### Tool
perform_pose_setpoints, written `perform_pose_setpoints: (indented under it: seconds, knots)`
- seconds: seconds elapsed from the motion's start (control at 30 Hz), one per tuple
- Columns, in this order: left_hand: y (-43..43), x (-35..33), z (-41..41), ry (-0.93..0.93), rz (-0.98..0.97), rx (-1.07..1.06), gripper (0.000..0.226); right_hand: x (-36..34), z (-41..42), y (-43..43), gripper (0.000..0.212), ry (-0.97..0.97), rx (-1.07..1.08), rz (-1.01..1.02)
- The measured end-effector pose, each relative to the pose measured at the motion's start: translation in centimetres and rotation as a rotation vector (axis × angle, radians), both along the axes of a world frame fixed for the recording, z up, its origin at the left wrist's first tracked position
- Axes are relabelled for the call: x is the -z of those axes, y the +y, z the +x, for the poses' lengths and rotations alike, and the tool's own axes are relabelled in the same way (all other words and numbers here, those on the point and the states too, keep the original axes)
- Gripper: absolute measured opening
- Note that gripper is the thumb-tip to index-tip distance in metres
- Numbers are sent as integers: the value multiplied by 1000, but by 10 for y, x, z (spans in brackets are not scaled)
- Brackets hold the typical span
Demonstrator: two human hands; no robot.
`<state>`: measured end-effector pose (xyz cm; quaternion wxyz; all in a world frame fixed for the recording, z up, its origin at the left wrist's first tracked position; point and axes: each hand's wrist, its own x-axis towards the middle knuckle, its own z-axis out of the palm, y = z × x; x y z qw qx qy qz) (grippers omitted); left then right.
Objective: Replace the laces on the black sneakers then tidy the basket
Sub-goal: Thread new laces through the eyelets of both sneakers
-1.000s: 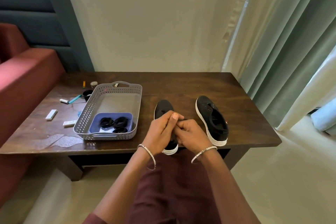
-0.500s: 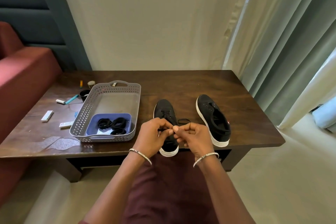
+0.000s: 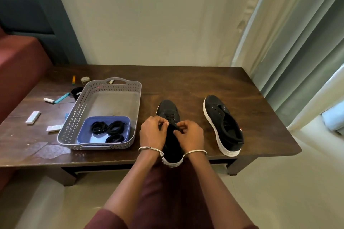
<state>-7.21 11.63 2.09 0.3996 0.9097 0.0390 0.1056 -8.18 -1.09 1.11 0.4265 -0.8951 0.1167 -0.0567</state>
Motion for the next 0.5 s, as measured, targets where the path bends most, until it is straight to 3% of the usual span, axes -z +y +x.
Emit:
perform_pose_setpoints:
  seconds: [0.1, 0.2, 0.5]
  knots:
    - [-7, 12, 8, 6, 8, -19, 5, 9, 12, 10, 23, -46, -21, -151]
    - [-11, 25, 11, 4, 14, -70, 6, 20, 21, 12, 15, -118, 41, -148]
    - [-32, 32, 11, 7, -76, -109, 9, 36, 23, -3, 3, -103, 177, 327]
